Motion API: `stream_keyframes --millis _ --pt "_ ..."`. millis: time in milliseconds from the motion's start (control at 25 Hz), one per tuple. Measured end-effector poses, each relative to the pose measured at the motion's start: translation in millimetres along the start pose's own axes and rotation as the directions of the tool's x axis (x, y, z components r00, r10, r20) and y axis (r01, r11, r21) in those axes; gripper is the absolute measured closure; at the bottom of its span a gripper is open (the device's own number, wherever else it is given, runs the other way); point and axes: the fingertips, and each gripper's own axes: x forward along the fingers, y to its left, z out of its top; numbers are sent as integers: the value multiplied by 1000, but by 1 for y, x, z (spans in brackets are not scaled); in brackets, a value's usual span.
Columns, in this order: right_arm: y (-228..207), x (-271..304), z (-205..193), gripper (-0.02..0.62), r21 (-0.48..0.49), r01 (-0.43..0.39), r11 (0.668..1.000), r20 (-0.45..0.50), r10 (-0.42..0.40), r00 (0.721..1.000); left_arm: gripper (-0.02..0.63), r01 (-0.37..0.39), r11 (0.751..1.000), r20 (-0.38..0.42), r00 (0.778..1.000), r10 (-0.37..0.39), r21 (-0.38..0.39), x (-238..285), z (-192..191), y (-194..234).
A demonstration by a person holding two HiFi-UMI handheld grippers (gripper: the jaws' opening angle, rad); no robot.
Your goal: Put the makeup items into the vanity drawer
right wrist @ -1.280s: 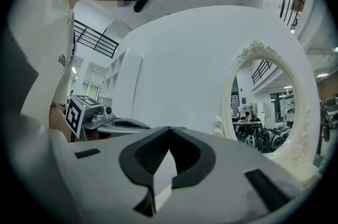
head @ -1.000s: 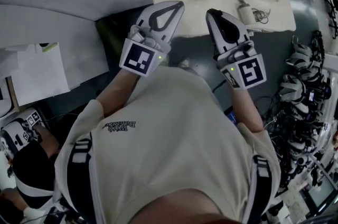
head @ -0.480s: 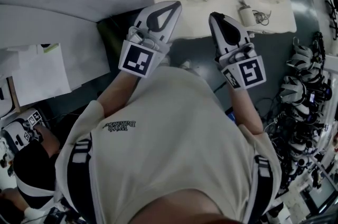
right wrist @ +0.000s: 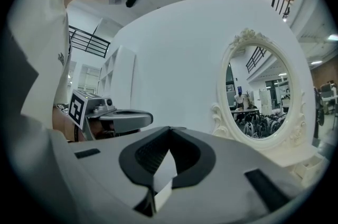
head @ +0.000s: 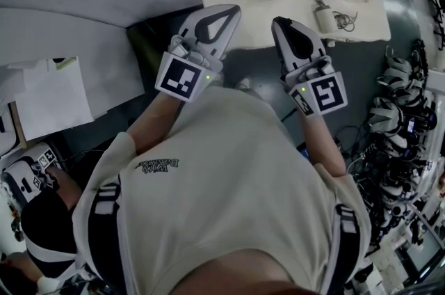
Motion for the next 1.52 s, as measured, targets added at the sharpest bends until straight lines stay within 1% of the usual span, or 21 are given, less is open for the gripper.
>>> stream_keyframes --millis 360,560,720,960,1080,1160,1400,1520 --pt "1 0 -8 591 20 -18 1000 -12 18 1000 594 -10 1000 -11 1000 10 -17 0 -4 -2" --pt "5 10 -15 591 31 -53 998 -25 54 998 594 -49 998 -33 998 48 -32 -7 -11 5" --pt "8 26 -22 591 33 -96 995 -46 97 994 594 -103 994 -57 993 100 -48 -15 -19 19" --pt "9 68 -26 591 -18 -158 987 -103 155 982 594 -206 976 -121 973 196 -75 -26 -37 63" --pt "2 98 -24 591 -37 -173 984 -117 168 979 593 -248 967 -151 960 236 -64 -26 -49 91" --pt "-6 119 -23 589 -32 -173 984 -127 167 978 594 -263 964 -147 956 254 -46 -23 -56 109" --pt "-16 179 -39 510 -31 -179 983 -186 170 968 594 -287 957 -153 948 279 -33 -9 -79 157" --pt "-21 212 -53 489 -29 -175 984 -221 164 961 593 -300 954 -160 943 292 -26 -3 -91 181"
